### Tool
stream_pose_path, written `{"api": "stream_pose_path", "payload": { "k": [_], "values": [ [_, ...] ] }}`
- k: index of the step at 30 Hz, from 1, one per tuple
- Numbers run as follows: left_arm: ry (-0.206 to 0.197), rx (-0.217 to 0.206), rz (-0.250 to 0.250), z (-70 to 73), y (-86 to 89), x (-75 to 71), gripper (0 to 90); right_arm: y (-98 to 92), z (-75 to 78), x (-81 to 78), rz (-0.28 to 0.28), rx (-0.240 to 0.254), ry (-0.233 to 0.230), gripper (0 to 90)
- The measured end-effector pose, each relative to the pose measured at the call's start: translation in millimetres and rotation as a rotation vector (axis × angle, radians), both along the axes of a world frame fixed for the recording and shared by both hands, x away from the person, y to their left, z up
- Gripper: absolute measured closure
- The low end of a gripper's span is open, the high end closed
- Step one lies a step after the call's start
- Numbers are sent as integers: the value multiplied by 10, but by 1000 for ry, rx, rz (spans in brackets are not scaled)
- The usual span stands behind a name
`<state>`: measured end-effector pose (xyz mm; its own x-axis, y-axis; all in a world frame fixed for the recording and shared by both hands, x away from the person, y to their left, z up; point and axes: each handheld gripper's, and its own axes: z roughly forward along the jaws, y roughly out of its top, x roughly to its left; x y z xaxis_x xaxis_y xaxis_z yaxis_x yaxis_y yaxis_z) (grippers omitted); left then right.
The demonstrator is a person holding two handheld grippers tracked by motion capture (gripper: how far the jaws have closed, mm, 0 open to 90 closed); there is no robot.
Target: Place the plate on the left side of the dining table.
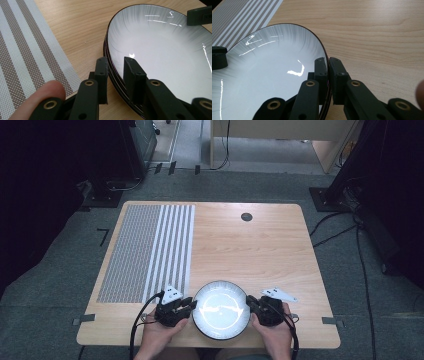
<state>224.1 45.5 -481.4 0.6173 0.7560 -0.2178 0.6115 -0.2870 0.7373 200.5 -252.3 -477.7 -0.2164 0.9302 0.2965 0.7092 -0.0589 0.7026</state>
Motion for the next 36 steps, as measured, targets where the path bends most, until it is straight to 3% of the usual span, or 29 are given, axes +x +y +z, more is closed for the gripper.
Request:
{"api": "stream_pose_path", "payload": {
  "k": [7, 8, 12, 15, 21, 31, 36],
  "values": [
    [-12, -5, -22, -25, -3, -11, 757, 2, -7, -6, 6, 16, -4, 807],
    [-16, -3, -18, -27, -12, -17, 757, 12, -3, -11, -5, -4, -4, 861],
    [-12, -10, -16, -31, -6, -14, 760, 14, 3, -18, -19, -9, 4, 872],
    [-14, -12, -12, -33, -7, -16, 765, 5, -3, -19, -28, 11, 8, 878],
    [-10, -20, -6, -48, -6, -16, 766, -84, -38, -7, -45, 123, 16, 894],
    [0, -22, -12, -56, 0, -4, 756, -61, -8, -36, -52, 107, -19, 897],
    [11, -45, -14, -33, 45, 19, 734, -71, 15, -42, -53, 100, -24, 898]
  ]
}}
